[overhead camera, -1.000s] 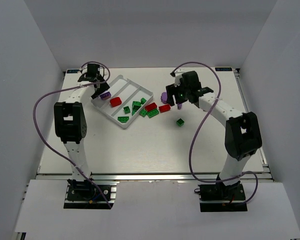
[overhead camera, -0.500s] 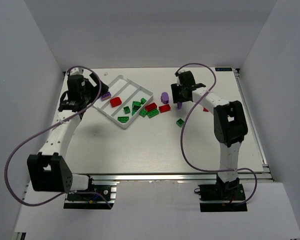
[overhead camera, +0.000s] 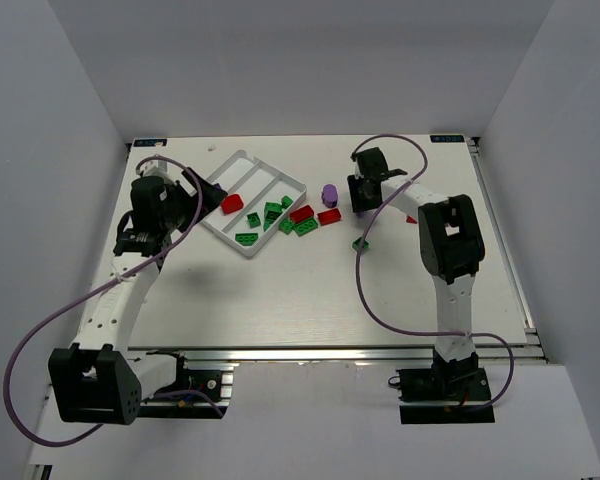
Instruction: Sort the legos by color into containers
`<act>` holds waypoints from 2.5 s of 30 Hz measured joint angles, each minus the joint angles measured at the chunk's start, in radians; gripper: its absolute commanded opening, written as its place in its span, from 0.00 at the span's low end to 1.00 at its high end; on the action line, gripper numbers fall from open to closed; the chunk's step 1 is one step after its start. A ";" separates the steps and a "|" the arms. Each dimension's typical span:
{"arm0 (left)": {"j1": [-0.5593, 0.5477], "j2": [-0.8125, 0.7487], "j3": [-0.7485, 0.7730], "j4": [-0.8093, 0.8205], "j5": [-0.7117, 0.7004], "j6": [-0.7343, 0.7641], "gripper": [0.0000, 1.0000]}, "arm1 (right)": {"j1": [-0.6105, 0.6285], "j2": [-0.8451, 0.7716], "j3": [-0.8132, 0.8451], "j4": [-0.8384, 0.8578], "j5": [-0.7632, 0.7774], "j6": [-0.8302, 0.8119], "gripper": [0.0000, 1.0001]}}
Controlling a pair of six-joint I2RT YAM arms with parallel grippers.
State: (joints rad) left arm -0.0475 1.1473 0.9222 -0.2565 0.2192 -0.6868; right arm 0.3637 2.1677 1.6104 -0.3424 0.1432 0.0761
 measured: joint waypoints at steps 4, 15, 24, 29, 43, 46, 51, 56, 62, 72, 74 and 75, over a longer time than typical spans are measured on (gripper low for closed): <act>0.000 -0.015 -0.004 0.011 0.023 -0.019 0.98 | -0.018 0.001 0.002 0.001 -0.037 -0.004 0.17; 0.000 -0.074 -0.077 0.053 0.072 -0.064 0.98 | -0.040 -0.090 -0.015 0.055 -0.388 -0.079 0.00; 0.000 0.032 -0.104 0.286 0.317 -0.196 0.98 | -0.018 -0.343 -0.127 0.173 -0.955 -0.370 0.00; -0.032 0.094 -0.111 0.354 0.431 -0.219 0.98 | 0.058 -0.349 -0.128 0.126 -1.088 -0.537 0.00; -0.146 0.109 -0.162 0.477 0.504 -0.286 0.98 | 0.230 -0.349 -0.128 0.053 -1.091 -0.697 0.00; -0.170 0.109 -0.164 0.480 0.504 -0.291 0.98 | 0.249 -0.349 -0.128 0.059 -1.085 -0.689 0.00; -0.195 0.109 -0.171 0.488 0.502 -0.291 0.96 | 0.285 -0.349 -0.127 0.063 -1.076 -0.679 0.00; -0.197 0.109 -0.183 0.485 0.495 -0.290 0.87 | 0.311 -0.351 -0.127 0.079 -1.069 -0.663 0.00; -0.198 0.107 -0.206 0.480 0.490 -0.292 0.55 | 0.315 -0.367 -0.127 0.094 -1.062 -0.649 0.00; -0.203 0.106 -0.207 0.481 0.481 -0.294 0.19 | 0.321 -0.370 -0.129 0.098 -1.033 -0.638 0.02; -0.204 0.106 -0.207 0.477 0.480 -0.293 0.15 | 0.322 -0.372 -0.134 0.102 -1.030 -0.638 0.22; -0.204 0.107 -0.206 0.471 0.480 -0.289 0.11 | 0.324 -0.373 -0.137 0.103 -1.025 -0.640 0.28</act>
State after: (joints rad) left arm -0.2512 1.2541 0.7166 0.2146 0.6991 -0.9756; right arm 0.6880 1.7947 1.4738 -0.2394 -0.8822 -0.5636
